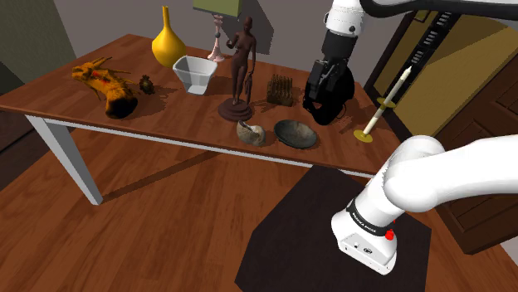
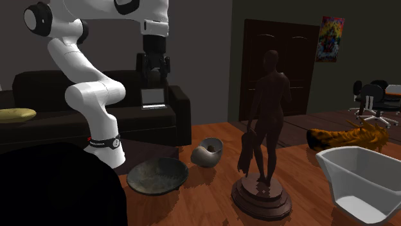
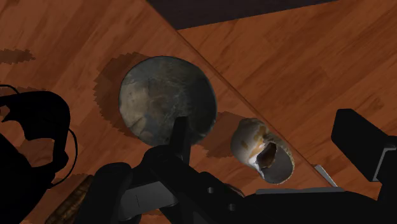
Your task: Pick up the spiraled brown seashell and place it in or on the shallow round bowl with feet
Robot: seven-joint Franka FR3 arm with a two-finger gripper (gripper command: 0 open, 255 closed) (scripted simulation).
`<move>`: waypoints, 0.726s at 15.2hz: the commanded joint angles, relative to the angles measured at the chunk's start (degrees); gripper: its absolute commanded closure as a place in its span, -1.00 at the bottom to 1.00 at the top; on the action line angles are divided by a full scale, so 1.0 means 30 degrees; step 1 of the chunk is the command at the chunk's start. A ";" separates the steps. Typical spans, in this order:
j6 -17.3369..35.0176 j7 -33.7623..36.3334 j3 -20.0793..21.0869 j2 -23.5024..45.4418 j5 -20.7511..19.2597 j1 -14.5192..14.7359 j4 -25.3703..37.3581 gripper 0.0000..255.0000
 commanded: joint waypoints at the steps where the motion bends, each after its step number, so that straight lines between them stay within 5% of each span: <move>1: 0.0000 0.0000 0.0000 0.0000 0.0000 0.0000 0.0000 -1.00; 11: 0.5712 -0.0519 -0.0365 0.6575 0.1889 0.0992 0.0696 -1.00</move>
